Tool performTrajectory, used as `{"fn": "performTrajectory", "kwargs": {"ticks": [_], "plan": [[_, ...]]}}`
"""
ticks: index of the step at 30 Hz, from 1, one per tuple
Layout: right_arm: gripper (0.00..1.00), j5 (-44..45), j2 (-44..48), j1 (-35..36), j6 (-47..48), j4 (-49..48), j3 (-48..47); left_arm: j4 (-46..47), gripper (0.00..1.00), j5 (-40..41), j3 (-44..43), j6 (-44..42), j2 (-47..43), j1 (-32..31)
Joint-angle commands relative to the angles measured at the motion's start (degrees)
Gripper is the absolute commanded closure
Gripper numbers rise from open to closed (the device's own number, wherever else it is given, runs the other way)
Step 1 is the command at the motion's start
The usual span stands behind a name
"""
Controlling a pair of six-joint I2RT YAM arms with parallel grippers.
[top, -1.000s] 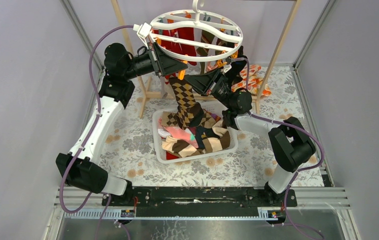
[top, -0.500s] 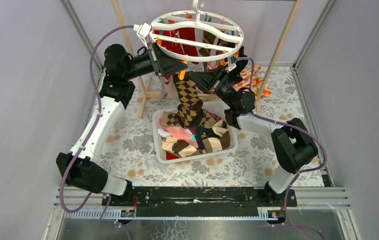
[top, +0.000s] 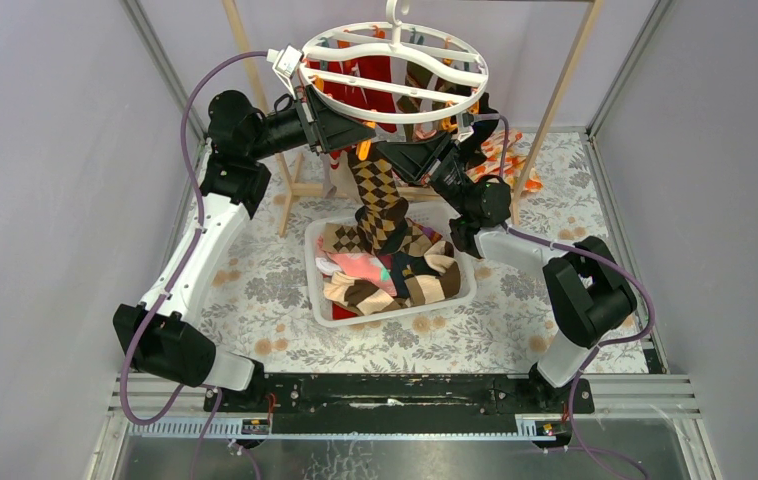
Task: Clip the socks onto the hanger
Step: Clamp the sock onto the hanger.
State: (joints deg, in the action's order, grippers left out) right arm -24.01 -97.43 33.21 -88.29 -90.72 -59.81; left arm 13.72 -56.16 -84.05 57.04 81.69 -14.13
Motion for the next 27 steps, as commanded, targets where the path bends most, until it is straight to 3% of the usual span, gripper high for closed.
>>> {"fn": "performTrajectory", "kwargs": {"ticks": [1,5,12,22,25,27], "plan": [[1.00,1.6,1.7,-0.5,-0.7,-7.5,-2.1,3.6,1.00,-4.0,0.5,0.5,-1.1,-0.1],[1.00,1.6,1.6,-0.5,-0.4,-7.5,-2.9,2.8,1.00,-3.0,0.5,-0.3,-1.1,-0.1],[1.00,1.8,0.7,-0.2,-0.4,-7.5,-4.1,0.8,0.79,-2.9,-0.5,-1.5,-0.8,-0.1],[1.00,1.3,0.5,0.1,-0.5,-7.5,-5.0,-0.6,0.63,-1.4,-0.8,-3.5,-1.2,-0.1],[1.00,0.9,0.6,0.2,-0.4,-7.5,-4.9,-1.8,0.50,-0.7,-1.0,-4.4,-1.5,-0.1],[1.00,0.9,0.5,0.3,-0.4,-7.5,-4.9,-2.6,0.48,-0.7,-1.5,-4.9,-1.5,-0.1]]}}
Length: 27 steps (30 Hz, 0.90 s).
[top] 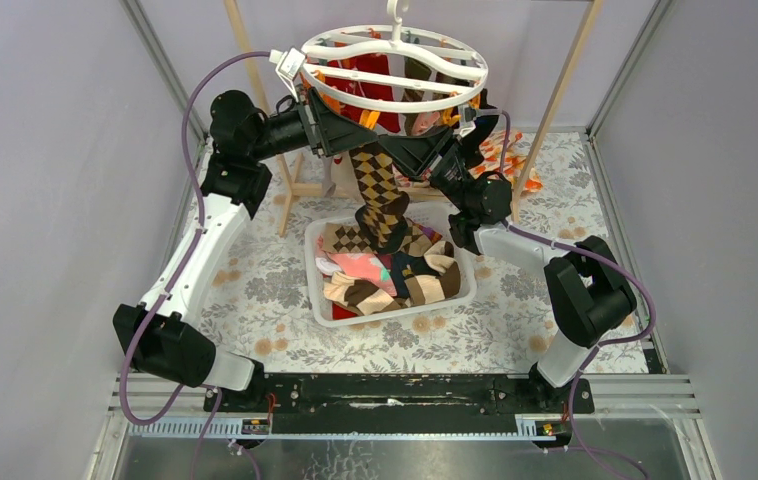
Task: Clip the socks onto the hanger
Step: Clamp the sock onto the hanger.
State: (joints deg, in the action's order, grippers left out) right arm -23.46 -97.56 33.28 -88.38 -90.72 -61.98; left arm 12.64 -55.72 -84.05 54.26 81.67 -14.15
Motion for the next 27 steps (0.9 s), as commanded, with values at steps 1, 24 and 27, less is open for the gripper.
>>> {"fn": "performTrajectory", "kwargs": {"ticks": [1,24,27], "plan": [[1.00,0.3,0.5,0.2,-0.4,-7.5,-2.8,-2.0,0.46,-1.2,-1.7,-2.5,-1.5,-0.1],[0.34,-2.7,14.1,0.1,20.8,24.0,1.5,-22.6,0.25,3.2,-3.5,-19.2,-5.3,1.1],[0.23,-1.9,17.9,0.1,27.0,34.8,1.8,-27.0,0.26,3.9,-4.3,-22.7,-5.5,1.4]]}}
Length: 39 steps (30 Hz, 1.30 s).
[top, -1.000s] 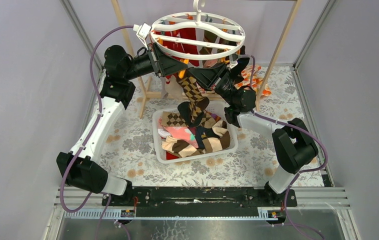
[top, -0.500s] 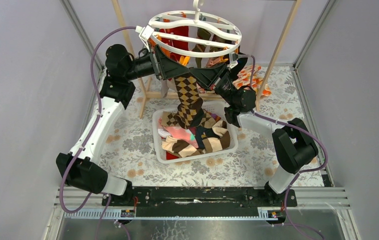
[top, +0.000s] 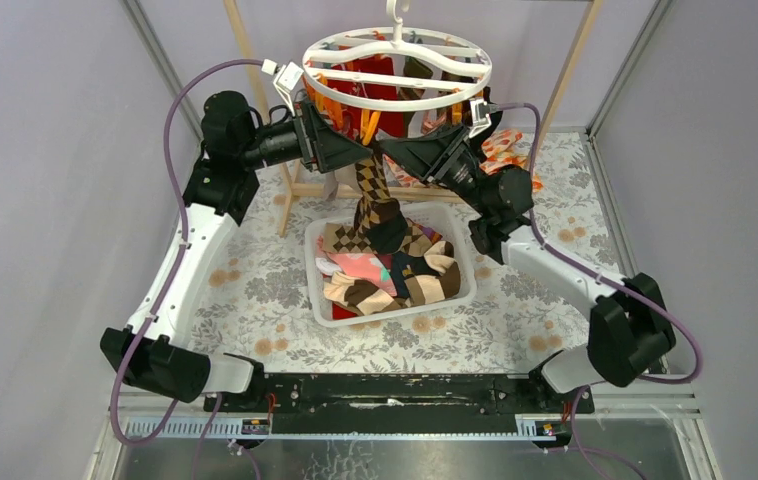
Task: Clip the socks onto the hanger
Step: Clamp the sock onto the hanger, then open the clamp at the hanger.
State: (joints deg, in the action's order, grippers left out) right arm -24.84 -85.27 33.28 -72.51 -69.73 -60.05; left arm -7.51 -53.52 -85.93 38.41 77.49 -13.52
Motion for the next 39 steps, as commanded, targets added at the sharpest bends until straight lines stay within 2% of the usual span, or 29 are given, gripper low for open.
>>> {"fn": "performTrajectory", "kwargs": {"ticks": [1,6,13,20,26,29,33,39], "plan": [[0.21,-0.3,6.8,0.1,13.0,17.1,-0.1,-7.6,0.26,1.8,-2.6,-7.5,-1.4,1.0],[0.06,1.4,12.8,0.2,21.9,30.9,-0.1,-10.1,0.27,2.8,-2.2,-9.4,-1.5,2.2],[0.00,3.3,17.6,0.1,29.5,44.2,-1.5,-10.5,0.28,2.3,-2.4,-10.0,-1.7,3.4],[0.00,5.0,20.9,0.1,30.6,48.2,0.3,-10.6,0.27,1.8,-2.4,-9.4,-1.9,4.0],[0.00,11.7,26.5,-0.1,36.7,52.2,3.2,-10.7,0.28,3.6,-1.6,-11.2,-3.0,4.7],[0.02,12.0,26.5,-0.8,39.5,51.7,2.7,-10.8,0.28,4.7,-1.7,-11.7,-2.9,4.7],[0.10,8.8,21.9,-1.9,43.2,52.6,-2.9,-10.9,0.28,4.4,-2.1,-11.3,-2.5,4.7],[0.10,8.7,19.9,-4.6,48.9,58.4,-11.5,-11.9,0.25,2.6,-2.1,-12.0,-3.7,4.7]]}}
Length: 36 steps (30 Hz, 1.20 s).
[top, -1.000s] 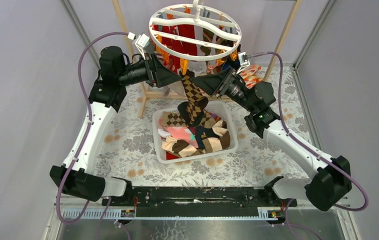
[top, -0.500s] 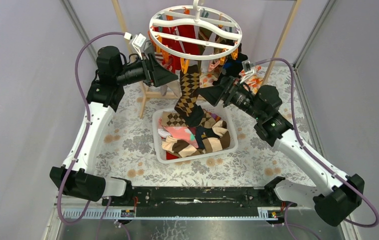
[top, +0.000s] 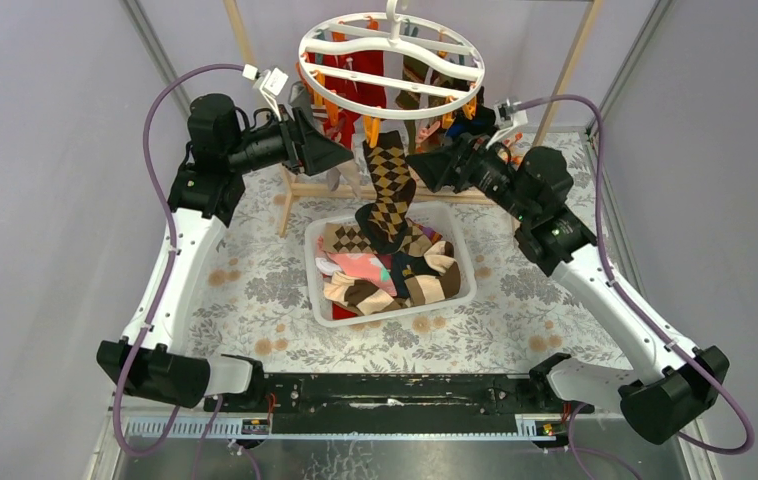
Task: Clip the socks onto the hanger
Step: Open the clamp at the hanger.
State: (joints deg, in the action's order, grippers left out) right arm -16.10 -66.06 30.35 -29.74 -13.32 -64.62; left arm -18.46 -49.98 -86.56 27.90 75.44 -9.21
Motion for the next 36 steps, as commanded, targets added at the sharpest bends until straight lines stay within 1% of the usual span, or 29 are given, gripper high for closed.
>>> {"fn": "performTrajectory", "kwargs": {"ticks": [1,4,9,14,18,23,25,29,30,36], "plan": [[0.10,-0.2,0.3,-2.1,6.7,2.8,-7.9,-0.9,0.25,-1.6,-1.4,-1.4,-1.8,0.4],[0.11,-1.7,-1.2,-3.7,7.6,4.0,-9.8,-0.9,0.25,-2.9,-1.1,-0.7,-2.4,0.4],[0.15,-4.8,-3.3,-7.0,6.7,3.2,-10.8,-0.9,0.25,-4.8,-0.5,0.2,-4.1,0.4],[0.22,-9.7,-5.6,-8.4,3.5,-2.0,-9.7,-0.9,0.25,-6.5,-0.5,1.0,-5.4,0.4],[0.26,-12.5,-6.5,-8.5,0.2,-8.6,-7.3,-0.9,0.26,-7.4,-0.3,1.6,-5.7,0.4],[0.33,-14.3,-7.9,-8.6,-2.7,-15.6,-5.4,-0.9,0.28,-7.9,-0.2,1.9,-5.7,0.4],[0.39,-14.8,-8.2,-8.6,-4.0,-18.8,-4.2,-0.9,0.28,-8.0,-0.3,1.9,-5.7,0.4],[0.61,-14.5,-7.5,-8.6,-5.6,-23.3,-0.8,-0.9,0.29,-7.9,-0.5,1.9,-5.6,0.4],[0.64,-14.2,-7.2,-8.6,-5.8,-24.0,0.0,-0.9,0.29,-7.9,-0.5,1.9,-5.6,0.4],[0.77,-10.8,-4.0,-8.6,-5.9,-26.3,4.8,-1.0,0.30,-7.4,-1.3,2.2,-4.8,0.4]]}}
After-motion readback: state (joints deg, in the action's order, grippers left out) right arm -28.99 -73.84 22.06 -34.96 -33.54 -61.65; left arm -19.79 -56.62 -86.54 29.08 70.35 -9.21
